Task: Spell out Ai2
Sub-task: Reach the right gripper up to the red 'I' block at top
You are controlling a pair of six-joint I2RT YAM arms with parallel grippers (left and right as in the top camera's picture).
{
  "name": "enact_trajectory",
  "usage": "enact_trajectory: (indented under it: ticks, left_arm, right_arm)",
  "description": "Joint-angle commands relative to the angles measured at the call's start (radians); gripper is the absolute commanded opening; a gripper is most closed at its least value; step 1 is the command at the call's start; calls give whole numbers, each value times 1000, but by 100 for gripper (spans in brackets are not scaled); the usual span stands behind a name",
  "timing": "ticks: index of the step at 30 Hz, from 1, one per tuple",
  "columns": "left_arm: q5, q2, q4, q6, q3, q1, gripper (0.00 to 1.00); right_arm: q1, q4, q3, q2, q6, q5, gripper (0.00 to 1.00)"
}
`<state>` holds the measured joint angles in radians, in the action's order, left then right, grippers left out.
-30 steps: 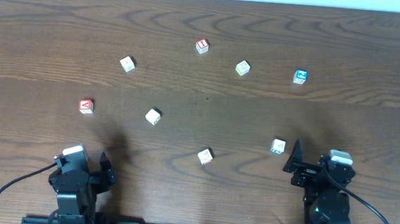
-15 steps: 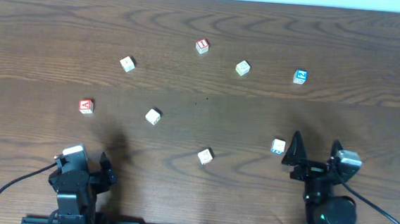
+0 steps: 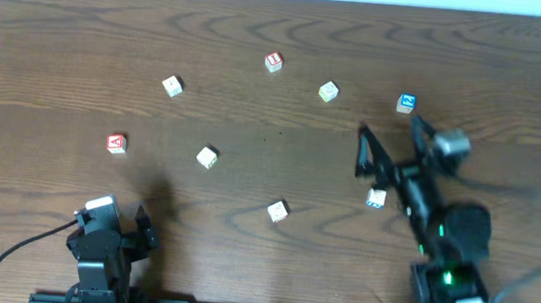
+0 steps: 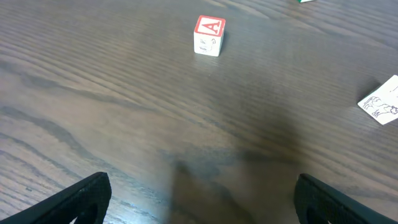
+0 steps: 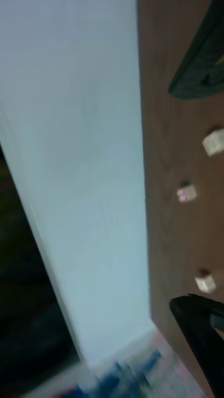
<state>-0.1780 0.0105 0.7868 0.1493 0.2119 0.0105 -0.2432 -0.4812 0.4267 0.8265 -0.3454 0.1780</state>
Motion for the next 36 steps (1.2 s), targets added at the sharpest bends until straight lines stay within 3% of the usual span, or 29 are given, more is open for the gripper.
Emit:
enact_trajectory:
  ticks: [1,6,20,29,36]
  left_arm:
    - [4,-6,39,-12,-27,2,95]
    - [4,-6,39,-11,-27,2,95]
    - [4,-6,39,-11,-27,2,95]
    - [4,-6,39,-11,-27,2,95]
    - [4,-6,39,-11,-27,2,95]
  right_arm:
    - [6,-5,179,177,33,210,99]
    - [3,24,526,523,33,347,99]
    - [-108,138,1282,1208,209,274,99]
    - [-106,322,1666,1550,213,225,99]
    - [-106,482,1746,1682,219,226,99]
